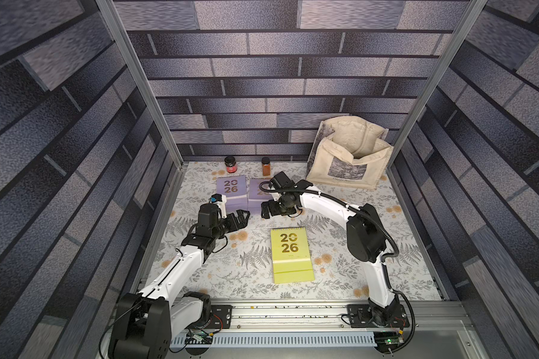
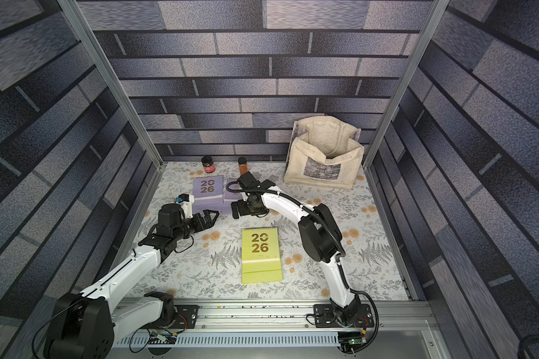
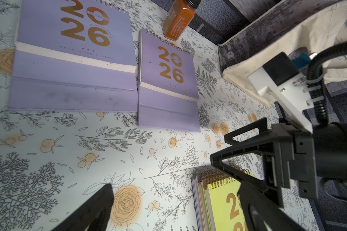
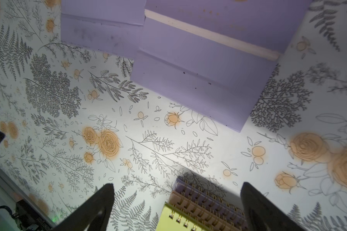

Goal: Stack the calendars
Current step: Adjust the calendar at the calendar, then adjust the calendar at the center of the board.

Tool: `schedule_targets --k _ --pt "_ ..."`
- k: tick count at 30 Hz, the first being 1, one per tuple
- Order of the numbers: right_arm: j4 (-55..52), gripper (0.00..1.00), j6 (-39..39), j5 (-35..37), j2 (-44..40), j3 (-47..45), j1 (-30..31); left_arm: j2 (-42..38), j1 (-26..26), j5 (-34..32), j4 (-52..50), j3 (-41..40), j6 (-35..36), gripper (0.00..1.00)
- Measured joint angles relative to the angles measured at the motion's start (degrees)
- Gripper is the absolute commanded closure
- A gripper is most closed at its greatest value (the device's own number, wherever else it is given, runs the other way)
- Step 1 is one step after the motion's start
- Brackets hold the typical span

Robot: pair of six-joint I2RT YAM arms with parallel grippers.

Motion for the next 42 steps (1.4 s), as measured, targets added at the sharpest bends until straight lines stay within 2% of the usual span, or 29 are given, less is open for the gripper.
schedule_targets --k 5,9,16,20,28,42 --pt "1.09 0.00 1.44 -0.33 -0.72 1.38 -2.64 3.93 3.39 1.60 2.64 2.38 -2.45 0.00" --pt "0.28 0.00 1.01 1.22 -0.63 6.51 -3.72 7.32 6.16 2.78 3.80 5.14 -3.54 0.00" --pt "-0.11 0.00 -0.81 1.60 2.19 16.57 -4.22 18.08 8.15 3.85 -0.57 17.88 -2.12 0.04" --pt "-0.35 0.01 -0.94 -0.02 7.63 21.31 -5.33 26.82 8.15 6.25 -4.72 27.50 -0.85 0.06" --pt "-1.44 0.04 0.17 -4.55 20.41 34.16 -8.24 37.22 7.26 6.95 -14.43 39.15 3.19 0.09" --pt "-0.90 0.05 1.46 -4.98 23.61 33.07 -10.05 50.99 1.31 5.62 -19.93 51.82 6.51 0.08"
